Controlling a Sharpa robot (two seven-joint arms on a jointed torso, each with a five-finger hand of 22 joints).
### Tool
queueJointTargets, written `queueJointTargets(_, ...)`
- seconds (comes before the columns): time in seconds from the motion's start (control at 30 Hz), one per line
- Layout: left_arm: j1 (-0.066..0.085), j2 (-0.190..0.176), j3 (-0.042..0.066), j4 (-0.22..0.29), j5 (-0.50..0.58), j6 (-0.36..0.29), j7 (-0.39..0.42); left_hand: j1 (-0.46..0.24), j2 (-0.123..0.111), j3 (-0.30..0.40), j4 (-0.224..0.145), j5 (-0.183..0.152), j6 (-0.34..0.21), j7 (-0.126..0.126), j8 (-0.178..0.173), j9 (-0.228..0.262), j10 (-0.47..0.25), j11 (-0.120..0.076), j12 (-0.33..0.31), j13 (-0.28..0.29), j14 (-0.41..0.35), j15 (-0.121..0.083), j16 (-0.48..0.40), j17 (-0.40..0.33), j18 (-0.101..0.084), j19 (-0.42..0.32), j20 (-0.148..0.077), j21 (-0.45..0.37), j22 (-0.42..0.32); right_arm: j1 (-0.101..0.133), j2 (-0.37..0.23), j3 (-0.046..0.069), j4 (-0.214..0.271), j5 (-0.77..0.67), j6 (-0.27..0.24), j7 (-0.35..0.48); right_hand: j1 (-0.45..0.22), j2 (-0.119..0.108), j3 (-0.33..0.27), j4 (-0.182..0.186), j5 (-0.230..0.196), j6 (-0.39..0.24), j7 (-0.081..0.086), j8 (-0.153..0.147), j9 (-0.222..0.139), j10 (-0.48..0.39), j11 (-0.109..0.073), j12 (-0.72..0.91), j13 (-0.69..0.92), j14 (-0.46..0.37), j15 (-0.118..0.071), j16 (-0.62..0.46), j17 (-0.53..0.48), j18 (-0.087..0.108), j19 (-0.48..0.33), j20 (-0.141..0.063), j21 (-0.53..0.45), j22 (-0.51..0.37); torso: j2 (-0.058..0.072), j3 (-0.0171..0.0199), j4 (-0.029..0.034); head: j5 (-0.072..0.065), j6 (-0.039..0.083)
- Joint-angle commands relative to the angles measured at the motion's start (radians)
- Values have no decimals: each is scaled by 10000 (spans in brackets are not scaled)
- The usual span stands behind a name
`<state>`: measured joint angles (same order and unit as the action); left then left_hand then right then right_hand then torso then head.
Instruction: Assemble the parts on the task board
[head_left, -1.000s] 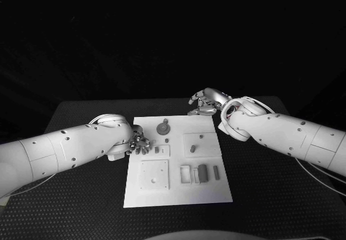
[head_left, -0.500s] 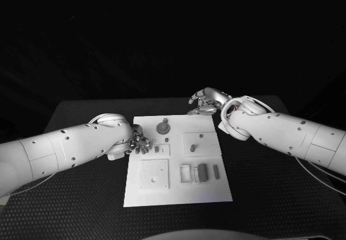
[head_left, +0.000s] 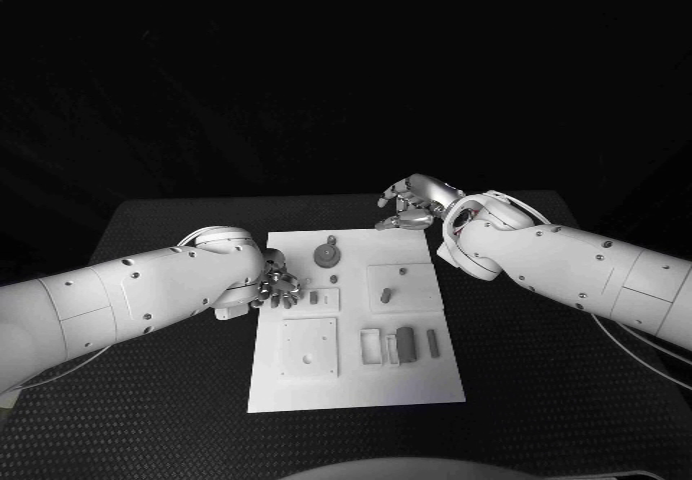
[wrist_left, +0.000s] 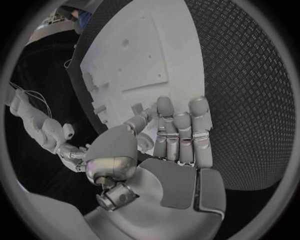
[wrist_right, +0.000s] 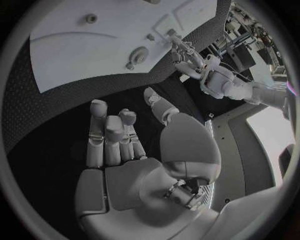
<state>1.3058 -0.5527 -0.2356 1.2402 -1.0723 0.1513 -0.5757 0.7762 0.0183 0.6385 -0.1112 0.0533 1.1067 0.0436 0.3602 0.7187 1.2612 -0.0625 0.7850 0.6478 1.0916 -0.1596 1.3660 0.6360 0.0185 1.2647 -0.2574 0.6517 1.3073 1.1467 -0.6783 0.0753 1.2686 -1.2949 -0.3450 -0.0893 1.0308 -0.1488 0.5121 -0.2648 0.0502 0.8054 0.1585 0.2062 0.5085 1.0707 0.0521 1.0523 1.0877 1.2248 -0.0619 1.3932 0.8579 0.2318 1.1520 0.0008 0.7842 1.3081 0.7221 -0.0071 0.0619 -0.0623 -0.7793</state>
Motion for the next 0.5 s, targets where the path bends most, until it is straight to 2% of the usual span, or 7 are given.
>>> queueJointTargets(0.03,-17,16,-11,9,-49,162,-40,63,-3,14,48,-51,-58,25,47,10,-69,6,43,3,-119,-40,16,-11,371,-29,-10,38,187,-4,5,4,16,-1,106,22,-85,-10,-2,41,-16,1,53,52,-14,-71,-31,60,-15,-47,5,-35,-10,300,-17,-55,-55,163,1,0,1,-4,-1)
queueJointTargets(0.5,-17,27,-12,-13,-68,159,-59,91,-82,-15,60,-52,-85,31,48,32,-88,13,43,3,-136,-35,18,-13,372,-43,-1,41,188,-4,-7,4,19,-1,139,-9,-102,-18,-6,52,-17,-4,55,51,-16,-77,-30,63,-22,-52,7,-38,-11,300,-20,-53,-58,163,3,14,-6,-1,15)
